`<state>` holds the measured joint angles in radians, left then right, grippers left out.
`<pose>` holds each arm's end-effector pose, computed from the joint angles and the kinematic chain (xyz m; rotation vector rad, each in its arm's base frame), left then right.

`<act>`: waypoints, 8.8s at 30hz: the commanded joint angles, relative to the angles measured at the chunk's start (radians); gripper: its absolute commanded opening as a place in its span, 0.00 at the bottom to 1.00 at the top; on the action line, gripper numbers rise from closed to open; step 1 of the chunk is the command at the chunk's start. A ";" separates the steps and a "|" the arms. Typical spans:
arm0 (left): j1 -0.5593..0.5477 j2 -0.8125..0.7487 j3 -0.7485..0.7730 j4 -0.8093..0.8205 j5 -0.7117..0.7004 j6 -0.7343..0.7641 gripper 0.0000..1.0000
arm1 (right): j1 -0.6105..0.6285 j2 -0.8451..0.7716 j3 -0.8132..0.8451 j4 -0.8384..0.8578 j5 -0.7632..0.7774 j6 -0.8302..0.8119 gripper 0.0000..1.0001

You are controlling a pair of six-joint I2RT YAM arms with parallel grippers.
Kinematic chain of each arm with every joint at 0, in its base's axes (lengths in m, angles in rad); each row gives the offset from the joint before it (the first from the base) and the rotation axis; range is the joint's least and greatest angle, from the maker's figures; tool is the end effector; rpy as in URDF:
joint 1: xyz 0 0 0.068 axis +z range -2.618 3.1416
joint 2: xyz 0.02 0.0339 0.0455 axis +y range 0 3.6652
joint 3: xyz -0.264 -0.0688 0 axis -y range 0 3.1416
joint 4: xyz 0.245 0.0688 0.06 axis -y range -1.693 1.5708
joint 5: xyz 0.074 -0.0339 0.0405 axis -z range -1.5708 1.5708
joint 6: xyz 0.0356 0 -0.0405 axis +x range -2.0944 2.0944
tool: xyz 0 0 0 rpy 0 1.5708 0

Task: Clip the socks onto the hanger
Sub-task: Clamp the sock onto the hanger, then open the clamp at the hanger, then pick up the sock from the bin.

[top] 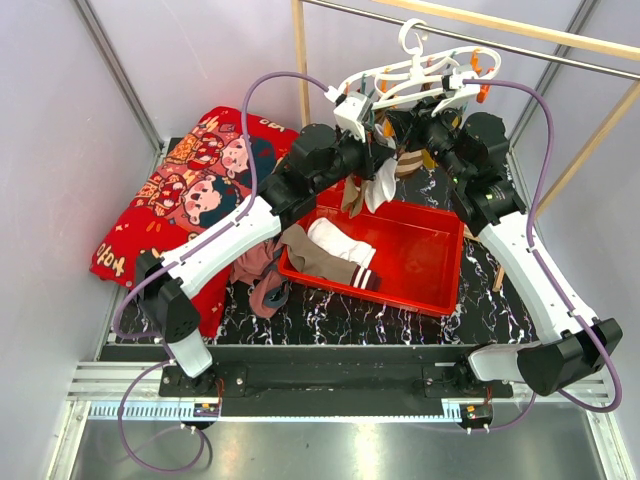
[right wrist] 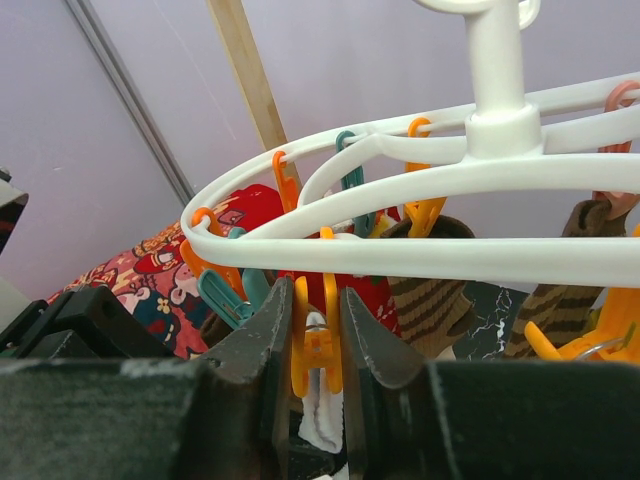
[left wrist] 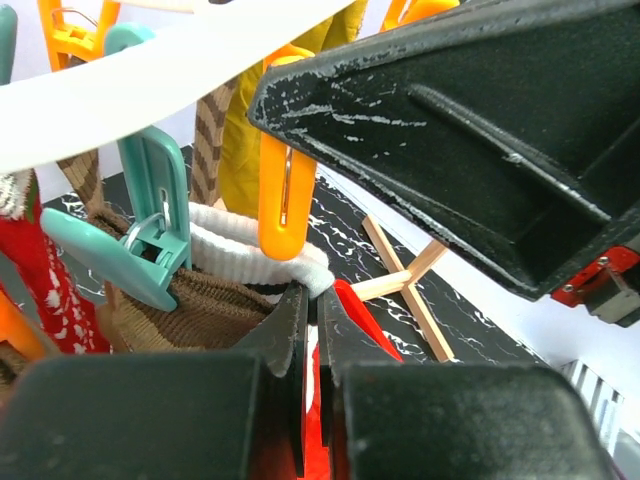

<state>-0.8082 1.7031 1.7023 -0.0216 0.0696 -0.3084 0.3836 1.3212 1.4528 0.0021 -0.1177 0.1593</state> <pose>0.2810 -0.2977 0.4325 0.4683 1.6047 -0.9147 0.2749 0.1155 0.4755 -0.2605 1.4361 0.5291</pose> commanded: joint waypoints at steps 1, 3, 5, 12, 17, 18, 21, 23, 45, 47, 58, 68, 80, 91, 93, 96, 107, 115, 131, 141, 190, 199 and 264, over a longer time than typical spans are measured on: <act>-0.002 -0.022 0.057 0.045 -0.033 0.037 0.00 | 0.020 -0.019 -0.005 -0.062 -0.042 0.008 0.07; -0.003 -0.026 0.057 0.049 -0.028 0.037 0.00 | 0.018 -0.017 -0.008 -0.062 -0.036 0.008 0.07; -0.002 -0.026 0.056 0.057 -0.027 0.035 0.00 | 0.018 -0.016 -0.011 -0.062 -0.037 0.008 0.07; -0.002 -0.025 0.060 0.068 -0.030 0.043 0.00 | 0.018 -0.010 -0.009 -0.062 -0.050 0.019 0.07; -0.002 -0.011 0.079 0.068 -0.028 0.040 0.00 | 0.020 -0.010 -0.006 -0.060 -0.062 0.031 0.07; -0.002 -0.010 0.086 0.068 -0.024 0.037 0.00 | 0.020 -0.010 -0.008 -0.060 -0.063 0.036 0.07; -0.008 -0.007 0.099 0.069 -0.025 0.037 0.00 | 0.018 -0.005 -0.011 -0.059 -0.060 0.039 0.07; -0.009 -0.010 0.102 0.068 -0.027 0.040 0.00 | 0.018 -0.005 -0.012 -0.059 -0.057 0.040 0.07; 0.001 -0.057 -0.021 0.086 -0.105 0.066 0.00 | 0.018 -0.146 -0.025 -0.146 0.022 -0.063 0.86; 0.009 -0.066 -0.027 0.086 -0.111 0.068 0.00 | 0.017 -0.160 -0.022 -0.183 0.049 -0.107 0.89; 0.066 -0.094 -0.007 0.034 -0.096 0.080 0.01 | -0.155 -0.146 -0.012 -0.205 -0.115 -0.112 0.89; 0.116 -0.076 0.030 -0.034 -0.042 0.077 0.02 | -0.247 -0.053 0.027 -0.064 -0.275 -0.155 0.84; 0.129 -0.053 0.065 -0.061 -0.007 0.075 0.03 | -0.256 0.009 0.060 -0.040 -0.470 -0.152 0.74; 0.129 -0.054 0.071 -0.074 0.006 0.066 0.03 | -0.256 0.021 0.086 -0.011 -0.458 -0.110 0.74; 0.129 -0.054 0.072 -0.075 0.010 0.063 0.03 | -0.256 0.015 0.083 -0.013 -0.448 -0.106 0.74; 0.129 -0.054 0.071 -0.075 0.016 0.061 0.03 | -0.256 0.004 0.077 -0.011 -0.407 -0.110 0.78; 0.129 -0.069 0.071 -0.080 0.038 0.061 0.03 | -0.256 0.061 0.123 0.032 -0.433 -0.155 0.72; 0.129 -0.069 0.071 -0.089 0.053 0.066 0.03 | -0.256 0.098 0.161 0.033 -0.482 -0.181 0.67; 0.127 -0.079 0.071 -0.106 0.059 0.080 0.03 | -0.256 0.141 0.182 0.038 -0.479 -0.178 0.55; 0.129 -0.076 0.072 -0.113 0.049 0.112 0.03 | -0.258 0.119 0.170 0.038 -0.465 -0.135 0.27; -0.117 0.219 -0.034 -0.581 0.041 0.620 0.52 | -0.230 0.042 0.024 0.004 -0.358 0.206 0.00; -0.151 0.394 0.083 -0.636 -0.007 0.447 0.41 | -0.230 0.041 0.023 0.004 -0.347 0.197 0.00; -0.099 0.060 0.019 -0.351 -0.106 0.253 0.00 | -0.230 0.015 0.021 -0.024 -0.349 0.167 0.00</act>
<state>-0.9356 1.8496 1.6913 -0.4553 -0.0631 -0.0410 0.1425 1.3674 1.4750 0.0105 -0.4450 0.3370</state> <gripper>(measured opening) 0.005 0.308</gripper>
